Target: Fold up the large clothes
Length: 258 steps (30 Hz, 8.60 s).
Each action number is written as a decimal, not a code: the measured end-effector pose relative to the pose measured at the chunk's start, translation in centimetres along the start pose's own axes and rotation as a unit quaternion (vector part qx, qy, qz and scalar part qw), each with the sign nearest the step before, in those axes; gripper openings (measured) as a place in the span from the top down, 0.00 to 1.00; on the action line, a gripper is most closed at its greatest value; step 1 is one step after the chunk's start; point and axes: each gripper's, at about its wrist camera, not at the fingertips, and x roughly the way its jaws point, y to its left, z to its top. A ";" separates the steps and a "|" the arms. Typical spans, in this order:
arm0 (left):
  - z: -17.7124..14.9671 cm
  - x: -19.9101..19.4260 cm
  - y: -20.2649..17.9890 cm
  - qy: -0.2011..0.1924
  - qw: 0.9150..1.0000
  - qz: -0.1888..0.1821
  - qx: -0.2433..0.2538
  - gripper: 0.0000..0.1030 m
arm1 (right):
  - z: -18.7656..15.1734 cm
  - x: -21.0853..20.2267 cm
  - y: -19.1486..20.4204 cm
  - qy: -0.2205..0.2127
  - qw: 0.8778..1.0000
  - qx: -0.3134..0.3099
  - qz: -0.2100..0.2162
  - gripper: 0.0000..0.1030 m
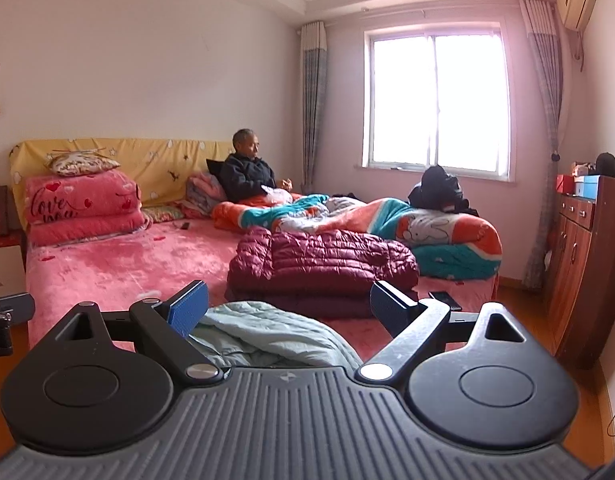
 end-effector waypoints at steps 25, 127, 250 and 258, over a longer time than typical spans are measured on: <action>-0.4 1.2 -0.3 0.023 1.000 0.005 0.003 0.01 | -3.0 2.7 1.8 -0.009 1.000 0.013 0.024 0.00; -9.7 19.0 -11.4 0.161 0.972 -0.167 -0.029 0.93 | -7.5 12.3 0.0 0.091 0.986 0.139 0.013 0.88; -12.2 5.0 -4.4 0.253 0.926 -0.279 0.014 0.93 | -10.0 19.4 22.1 0.205 0.923 -0.140 0.292 0.42; -12.4 5.1 -5.0 0.256 0.924 -0.282 0.021 0.94 | -9.6 17.7 17.6 0.149 0.964 -0.046 0.216 0.93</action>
